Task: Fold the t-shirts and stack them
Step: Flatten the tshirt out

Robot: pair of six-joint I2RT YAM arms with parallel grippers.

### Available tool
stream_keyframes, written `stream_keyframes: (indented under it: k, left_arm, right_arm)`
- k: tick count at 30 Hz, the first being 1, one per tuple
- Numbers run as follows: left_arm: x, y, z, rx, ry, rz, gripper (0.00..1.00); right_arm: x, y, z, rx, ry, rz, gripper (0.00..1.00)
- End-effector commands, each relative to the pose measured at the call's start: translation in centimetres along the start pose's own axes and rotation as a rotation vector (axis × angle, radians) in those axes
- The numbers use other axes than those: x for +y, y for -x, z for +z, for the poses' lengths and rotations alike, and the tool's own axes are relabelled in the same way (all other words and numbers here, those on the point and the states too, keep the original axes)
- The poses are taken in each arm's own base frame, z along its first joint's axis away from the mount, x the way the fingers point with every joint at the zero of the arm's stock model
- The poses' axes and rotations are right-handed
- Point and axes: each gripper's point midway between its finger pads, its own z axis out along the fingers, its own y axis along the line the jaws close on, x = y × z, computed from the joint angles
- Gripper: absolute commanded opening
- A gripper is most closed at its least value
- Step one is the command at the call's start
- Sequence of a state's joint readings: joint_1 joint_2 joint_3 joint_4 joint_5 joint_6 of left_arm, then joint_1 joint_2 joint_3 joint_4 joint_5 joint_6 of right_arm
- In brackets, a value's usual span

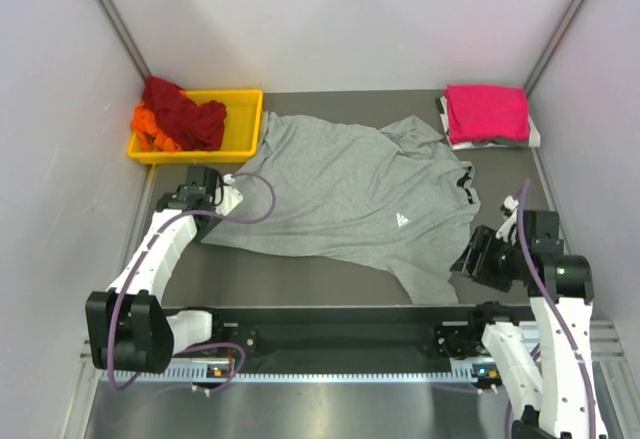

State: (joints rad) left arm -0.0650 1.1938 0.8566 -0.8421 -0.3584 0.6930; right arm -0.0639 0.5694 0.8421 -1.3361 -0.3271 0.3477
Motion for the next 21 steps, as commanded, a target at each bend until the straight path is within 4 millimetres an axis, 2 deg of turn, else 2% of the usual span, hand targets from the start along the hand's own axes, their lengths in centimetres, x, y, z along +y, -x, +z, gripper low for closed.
stream_keyframes:
  k: [1,2,3,4,6,7,9,10,12,13,15,16,18,19,20,21]
  left_arm:
    - [0.5,0.2,-1.3,-0.017,-0.012,0.020,0.00]
    - [0.5,0.3,-1.4,-0.022,-0.012,0.021,0.00]
    - [0.4,0.4,-1.4,-0.025,-0.012,0.019,0.00]
    - [0.4,0.4,-1.3,-0.025,-0.013,0.019,0.00]
    - [0.1,0.8,-1.2,-0.035,-0.013,0.025,0.00]
    - [-0.1,0.8,-1.1,-0.037,-0.015,0.034,0.00]
    - [-0.8,0.7,-0.9,-0.034,-0.024,0.048,0.00]
    - [-0.9,0.9,-1.0,-0.045,-0.023,0.054,0.00]
    - [-1.7,0.7,-0.6,-0.042,-0.040,0.067,0.00]
    - [-2.0,0.7,-0.5,-0.044,-0.046,0.075,0.00]
    - [-3.0,0.2,0.0,-0.035,-0.072,0.092,0.00]
    - [-3.2,0.0,0.2,-0.030,-0.078,0.096,0.00]
    - [-3.7,-0.6,0.8,-0.016,-0.080,0.110,0.00]
    - [-3.7,-0.8,0.9,-0.006,-0.074,0.112,0.00]
    - [-3.9,-1.0,1.0,0.003,-0.079,0.117,0.00]
    - [-4.2,-1.3,1.2,0.013,-0.087,0.122,0.00]
  right_arm:
    - [-1.2,2.6,-2.0,-0.080,-0.142,0.007,0.60]
    - [-0.8,4.1,-2.0,-0.133,-0.134,0.012,0.72]
    - [-0.8,5.6,-1.7,-0.188,-0.142,0.030,0.74]
    - [-0.4,8.1,-1.2,-0.279,-0.128,0.032,0.74]
    - [-1.8,9.5,1.7,-0.280,-0.181,0.067,0.76]
    - [-2.7,10.5,4.3,-0.262,-0.204,0.082,0.76]
    - [-3.5,12.3,6.5,-0.283,-0.215,0.099,0.75]
    - [-5.1,11.9,8.4,-0.235,-0.259,0.127,0.72]
    - [-6.3,13.0,10.1,-0.252,-0.277,0.141,0.70]
    - [-7.4,12.2,11.7,-0.199,-0.301,0.161,0.67]
    - [-8.2,12.8,13.1,-0.197,-0.292,0.181,0.62]
    - [-8.9,12.0,14.2,-0.159,-0.309,0.191,0.60]
    - [-9.2,12.1,15.2,-0.149,-0.304,0.187,0.46]
    - [-9.5,11.4,16.0,-0.119,-0.303,0.193,0.40]
    - [-9.6,11.3,16.3,-0.115,-0.293,0.199,0.27]
    - [-9.6,11.6,16.6,-0.126,-0.286,0.202,0.21]
